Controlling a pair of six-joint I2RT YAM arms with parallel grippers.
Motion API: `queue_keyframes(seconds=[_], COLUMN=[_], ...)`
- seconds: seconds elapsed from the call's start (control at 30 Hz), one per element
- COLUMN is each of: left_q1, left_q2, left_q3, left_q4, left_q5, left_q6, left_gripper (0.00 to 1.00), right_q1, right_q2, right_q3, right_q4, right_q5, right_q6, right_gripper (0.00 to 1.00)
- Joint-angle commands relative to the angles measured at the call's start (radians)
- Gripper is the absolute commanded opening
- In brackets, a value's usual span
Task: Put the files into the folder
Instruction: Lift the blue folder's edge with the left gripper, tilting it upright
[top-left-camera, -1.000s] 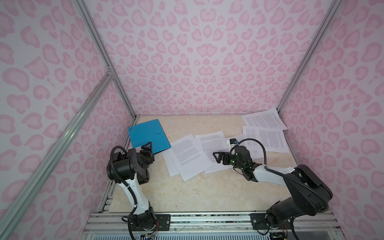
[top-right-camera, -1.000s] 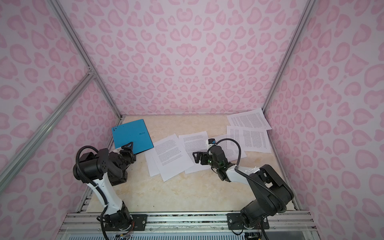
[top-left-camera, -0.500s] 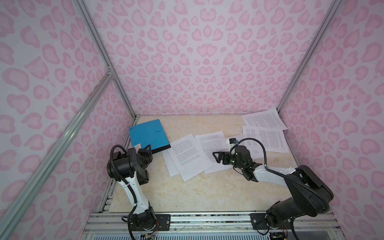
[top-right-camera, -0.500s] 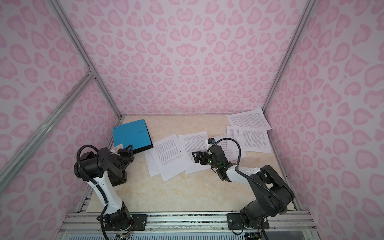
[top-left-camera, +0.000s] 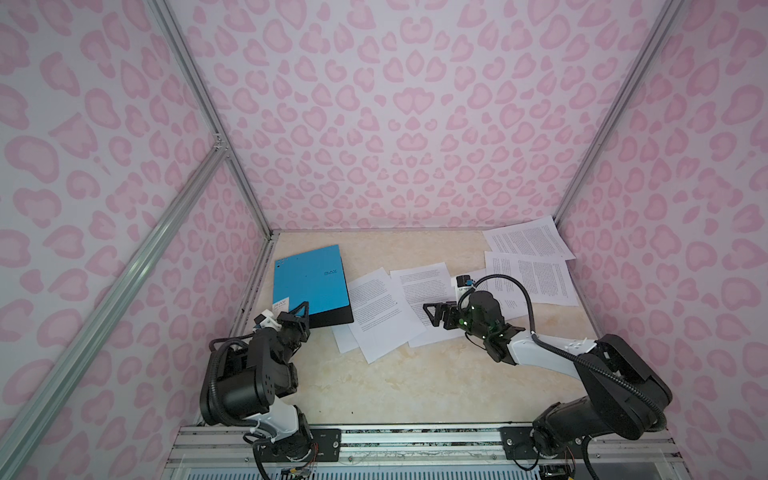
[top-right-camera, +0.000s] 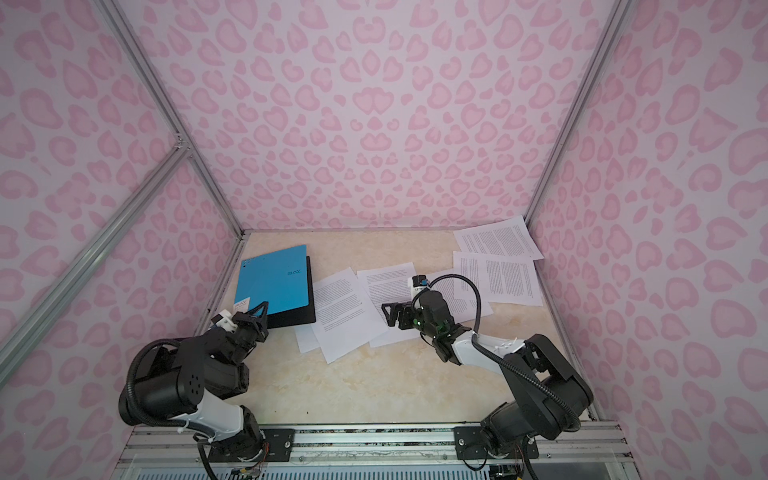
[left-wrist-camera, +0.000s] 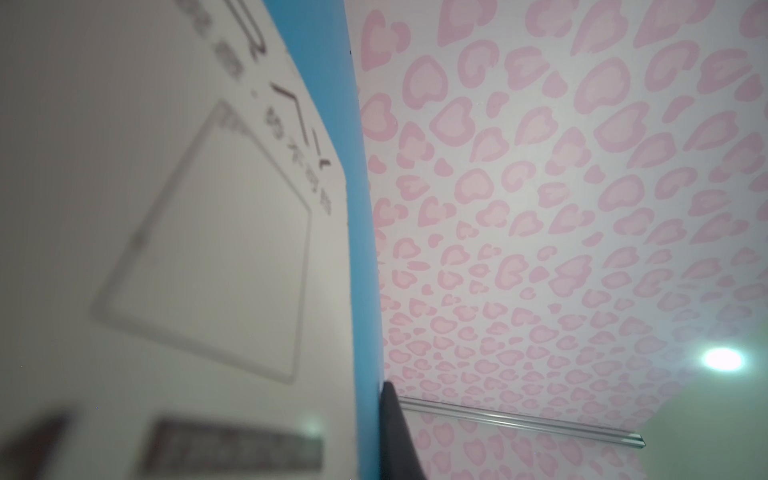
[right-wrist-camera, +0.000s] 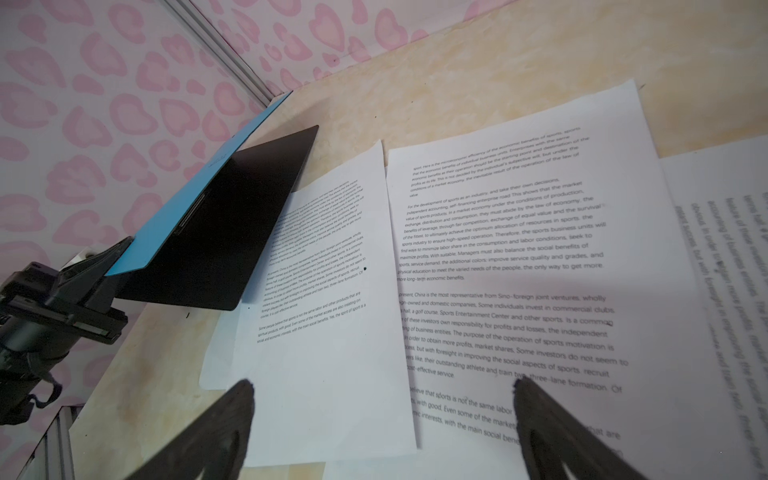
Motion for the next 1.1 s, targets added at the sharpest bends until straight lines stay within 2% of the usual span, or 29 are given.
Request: queue_keyframes(seconds=[0.0,0.13,0.27,0.33,0.4,0.53,0.77,0.93,1.07], left_q1=[0.014,0.01,0.007,0.007,0.006,-0.002,-0.038,-0.145,-0.289], left_q2=[-0.18,-0.594,-1.079,-1.211,-1.219,-1.174,-1.3,-1.325,-1.33], left_q3=[-0.041,-0.069,-0.041,-0.057,-0.1,-0.159,-0.178,-0.201,-0.201], left_q4=[-0.216,-0.734,-1.279,-1.391,-1.392,-1.401,-1.572,-1.573,-1.545], left_q5=[0.039,-0.004,-0.089,-0.111,-0.075,-0.053,-0.086,-0.169,-0.297], left_q6=[0.086,0.227,0.276,0.258,0.226,0.27,0.343,0.308,0.251], left_gripper=[0.04,0.04,0.04,0.04,0.03,0.03,0.03,0.03,0.03], right_q1=[0.003,0.005,0.008,0.009,0.01,0.02,0.034,0.028,0.019], right_q2=[-0.006,-0.009,0.011,0.025,0.038,0.057,0.07,0.062,0.076], right_q3=[0.003,0.014,0.03,0.04,0.046,0.059,0.082,0.105,0.124], right_q4=[-0.014,-0.029,-0.052,-0.06,-0.059,-0.066,-0.111,-0.174,-0.192], right_q5=[0.015,0.011,0.026,0.017,0.007,0.004,-0.006,-0.016,-0.078], right_q6=[-0.012,-0.017,-0.028,-0.025,-0.018,-0.014,0.004,0.02,0.036], right_gripper=[0.97,0.97,0.97,0.97,0.97,0.97,0.97,0.98,0.98])
